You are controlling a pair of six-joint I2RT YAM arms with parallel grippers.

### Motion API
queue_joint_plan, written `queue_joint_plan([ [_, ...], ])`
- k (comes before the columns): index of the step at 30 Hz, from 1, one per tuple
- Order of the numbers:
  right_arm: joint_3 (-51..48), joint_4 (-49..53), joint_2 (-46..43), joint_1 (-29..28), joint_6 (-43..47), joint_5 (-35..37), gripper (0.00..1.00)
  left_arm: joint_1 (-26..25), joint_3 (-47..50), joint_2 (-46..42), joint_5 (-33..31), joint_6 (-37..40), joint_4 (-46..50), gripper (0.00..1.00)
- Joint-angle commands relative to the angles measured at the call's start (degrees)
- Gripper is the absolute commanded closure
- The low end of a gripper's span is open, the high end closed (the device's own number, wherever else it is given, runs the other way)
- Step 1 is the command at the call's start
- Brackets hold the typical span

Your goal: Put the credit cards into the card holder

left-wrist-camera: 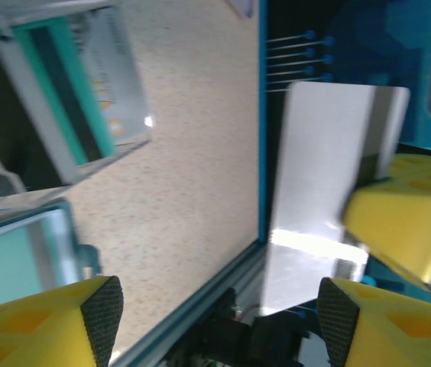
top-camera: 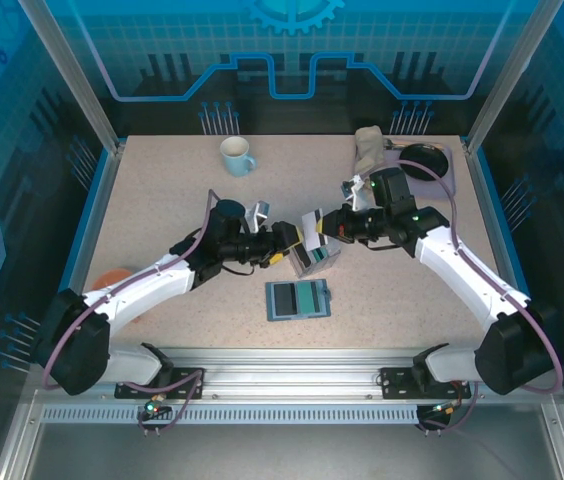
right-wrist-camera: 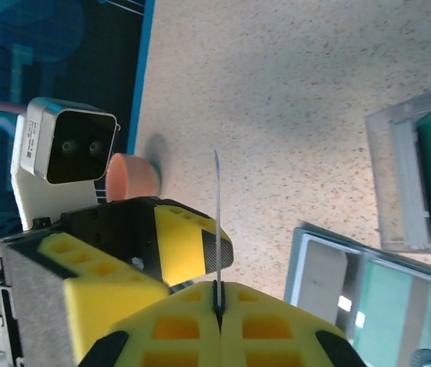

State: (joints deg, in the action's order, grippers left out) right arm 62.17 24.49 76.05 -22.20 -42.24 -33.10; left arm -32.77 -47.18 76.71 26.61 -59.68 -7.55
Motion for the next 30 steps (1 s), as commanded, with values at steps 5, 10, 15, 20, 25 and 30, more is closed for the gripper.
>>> queue_joint_plan([
  [5,-2.4,-5.8,-2.1,-1.1,-4.2,-5.2,0.96,0.5,0.5,0.2,6.3,-3.7,-10.1,0.33],
  [10,-3.0,-6.2,-2.2,-1.6,-4.5,-5.6,0.93,0.5,0.8,0.6,7.4,-4.7,-12.7,0.47],
  [15,-3.5,-4.9,-2.2,-1.5,-3.9,-5.2,0.92,0.5,0.1,-0.7,6.6,-3.4,-10.4,0.72],
  [20,-3.7,-5.1,-2.4,-1.1,-4.1,-6.1,0.86,0.7,-0.4,-0.9,6.2,-2.0,-8.0,0.89],
  [25,-3.5,-4.5,-3.4,0.4,-3.9,-6.9,0.82,1.2,-0.3,-0.3,6.4,-1.8,-7.5,1.00],
  [30,-3.6,-3.8,-4.2,2.4,-3.6,-7.4,0.79,1.8,-0.3,0.4,7.4,-1.5,-7.3,1.00],
])
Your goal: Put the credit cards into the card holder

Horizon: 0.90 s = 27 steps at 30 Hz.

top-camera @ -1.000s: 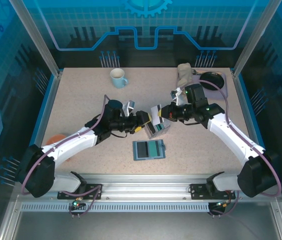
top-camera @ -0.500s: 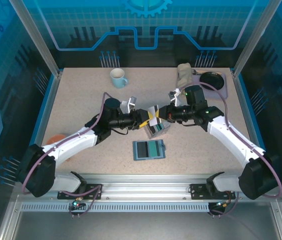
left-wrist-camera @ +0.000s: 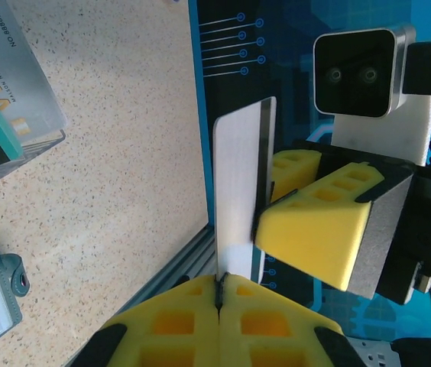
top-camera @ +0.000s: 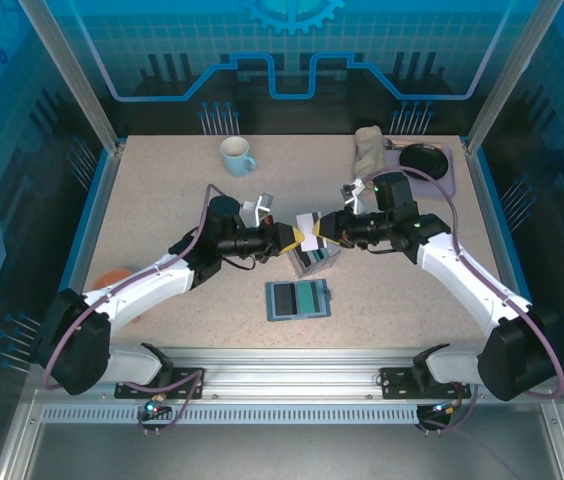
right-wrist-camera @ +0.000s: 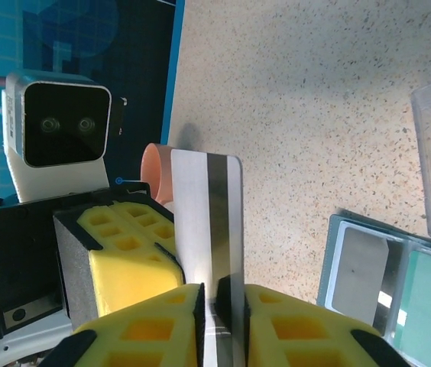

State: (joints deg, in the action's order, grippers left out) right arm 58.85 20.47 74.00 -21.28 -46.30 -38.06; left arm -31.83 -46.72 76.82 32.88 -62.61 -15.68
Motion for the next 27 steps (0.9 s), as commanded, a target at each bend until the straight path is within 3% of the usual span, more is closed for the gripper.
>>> queue_joint_plan([
  [1,-0.3,0.1,-2.1,1.6,0.5,-2.8,0.79,0.9,-0.7,0.5,1.3,1.5,0.9,1.00],
  [9,-0.8,-0.6,-1.9,1.8,1.2,-4.9,0.96,1.0,-1.6,1.6,2.0,2.6,2.5,0.99],
  [11,-0.9,1.4,-2.4,1.8,2.0,-3.2,0.98,0.9,-2.2,1.5,0.8,3.7,5.6,0.80],
  [13,-0.7,5.6,-3.4,1.4,3.8,2.2,0.98,0.9,-3.4,1.0,-2.8,5.9,13.3,0.53],
  [16,0.5,15.8,-4.0,-2.1,8.3,16.5,0.97,0.9,-4.4,0.0,-10.9,9.6,27.3,0.36],
  [19,-0.8,19.4,-3.2,-8.5,8.5,27.8,0.97,1.0,-3.2,-0.4,-16.5,11.4,37.0,0.29],
  [21,-3.0,19.1,-1.7,-13.3,6.7,32.1,0.97,0.4,-1.2,-0.7,-18.7,11.4,40.5,0.17],
  [27,-7.5,16.8,2.8,-21.0,1.5,37.2,0.97,-3.0,2.2,-1.3,-23.2,10.8,45.2,0.16],
])
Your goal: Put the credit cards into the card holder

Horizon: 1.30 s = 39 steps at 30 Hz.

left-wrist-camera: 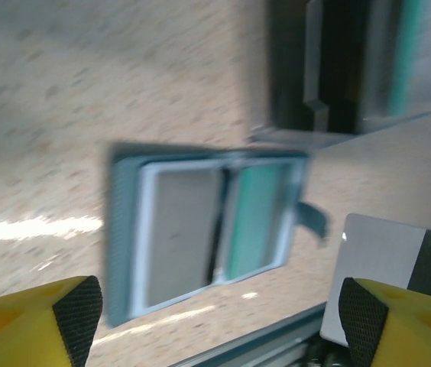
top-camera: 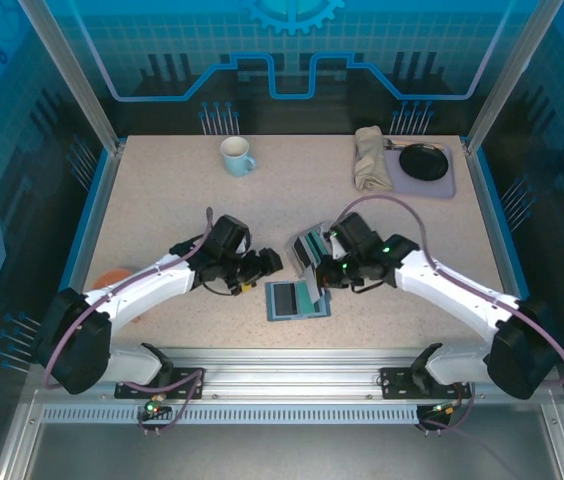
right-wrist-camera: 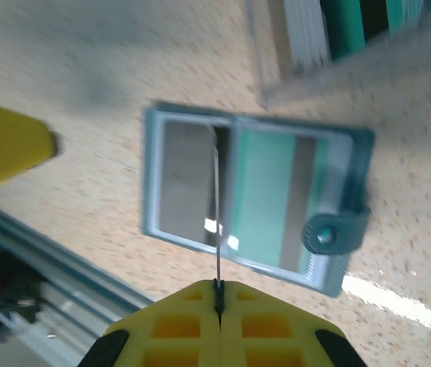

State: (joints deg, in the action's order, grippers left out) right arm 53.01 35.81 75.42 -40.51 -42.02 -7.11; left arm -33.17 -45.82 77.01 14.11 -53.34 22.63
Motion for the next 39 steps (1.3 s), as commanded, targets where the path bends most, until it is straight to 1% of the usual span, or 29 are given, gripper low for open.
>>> queue_joint_plan([
  [1,-2.2,1.0,1.8,-2.1,-3.3,6.6,0.97,-2.1,1.5,-1.4,-4.7,1.5,6.9,0.15],
  [4,-4.1,1.2,2.5,-2.6,-4.3,8.5,0.97,-3.3,1.7,-0.2,-4.9,1.3,6.7,0.13],
  [7,-3.9,3.3,2.0,-2.3,-4.0,11.9,0.96,-4.5,1.2,0.8,-5.6,1.4,6.5,0.13],
  [9,-4.4,3.3,1.5,-1.9,-3.4,12.3,0.96,-4.9,0.8,1.7,-5.4,1.7,6.2,0.14],
  [11,-5.1,1.8,1.5,-1.2,-3.0,10.7,0.96,-5.2,0.6,2.7,-5.0,1.8,5.8,0.16],
  [15,-7.5,-3.2,1.6,-0.4,-2.6,6.7,0.96,-5.5,0.9,4.3,-4.0,1.7,4.2,0.23],
  [19,-8.9,-5.3,2.6,0.5,-2.5,5.1,0.96,-5.8,1.3,5.8,-3.2,1.5,2.3,0.30],
  [23,-9.6,-6.5,2.8,1.0,-1.8,3.6,0.96,-5.8,1.5,7.7,-2.6,1.7,0.7,0.35],
  [28,-10.0,-6.4,3.8,1.5,-0.7,4.1,0.96,-5.9,1.6,11.1,-2.2,2.0,-0.8,0.40],
  [31,-10.7,-6.1,4.0,1.9,0.5,4.9,0.96,-6.0,1.6,12.7,-2.1,2.1,-1.5,0.46],
  [35,-14.0,-12.0,3.1,4.0,0.2,-0.9,0.96,-6.4,1.5,14.0,-2.1,2.4,-1.9,0.53],
  [39,-16.6,-16.5,0.3,6.1,-1.8,-5.3,0.95,-6.5,1.7,14.7,-2.5,2.5,-1.8,0.56],
])
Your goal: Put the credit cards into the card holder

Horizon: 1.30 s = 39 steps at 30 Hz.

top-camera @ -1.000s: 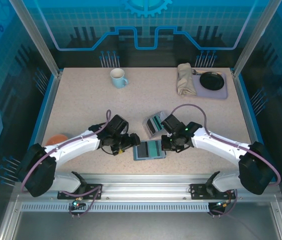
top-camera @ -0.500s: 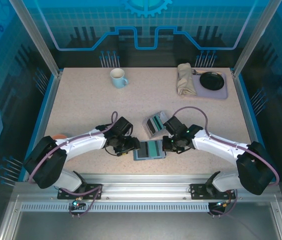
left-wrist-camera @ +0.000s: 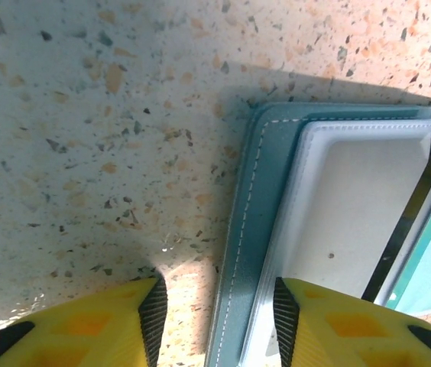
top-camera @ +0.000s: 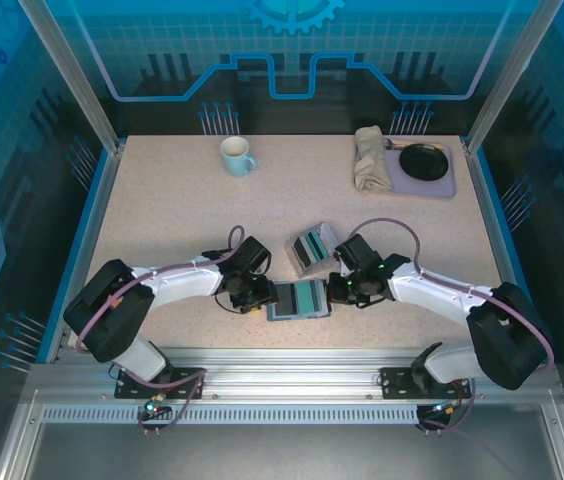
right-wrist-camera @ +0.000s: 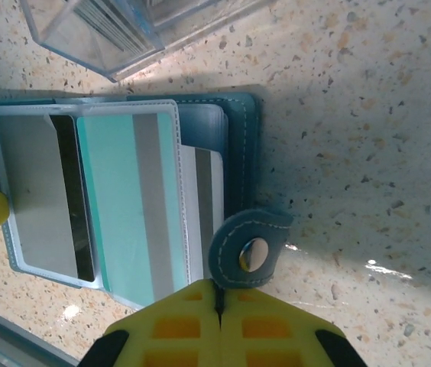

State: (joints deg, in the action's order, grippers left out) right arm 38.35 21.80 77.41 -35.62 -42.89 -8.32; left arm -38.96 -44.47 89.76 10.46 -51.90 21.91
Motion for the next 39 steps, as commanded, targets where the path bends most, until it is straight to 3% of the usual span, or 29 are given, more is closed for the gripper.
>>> queue_joint_plan([
  [1,-2.1,-3.1,-2.6,1.6,-1.2,-4.9,0.95,-0.7,0.4,2.1,1.1,1.0,-1.2,0.57],
  [8,-0.4,-9.0,-4.9,1.3,-2.3,-11.8,0.94,-1.5,0.0,1.6,0.8,0.8,-1.9,0.61],
  [13,2.3,-9.3,-0.8,-2.1,-3.5,-10.0,0.94,-1.8,0.8,-1.6,-1.9,-1.0,-1.6,0.62],
  [20,4.0,-10.7,2.4,-4.8,-4.6,-9.7,0.94,-1.8,3.9,-10.5,-8.8,-3.8,1.5,0.58],
  [24,4.1,-8.9,3.2,-4.9,-4.4,-7.7,0.94,-1.8,5.6,-15.0,-12.6,-5.2,3.7,0.49],
  [30,0.6,-11.4,1.3,-2.9,-5.4,-7.6,0.94,-1.8,6.4,-15.1,-7.3,-2.9,-2.5,0.37],
  [39,-2.2,-17.7,2.4,-1.3,-7.1,-10.7,0.94,-1.8,3.8,-7.1,-2.0,-1.2,-6.8,0.38],
])
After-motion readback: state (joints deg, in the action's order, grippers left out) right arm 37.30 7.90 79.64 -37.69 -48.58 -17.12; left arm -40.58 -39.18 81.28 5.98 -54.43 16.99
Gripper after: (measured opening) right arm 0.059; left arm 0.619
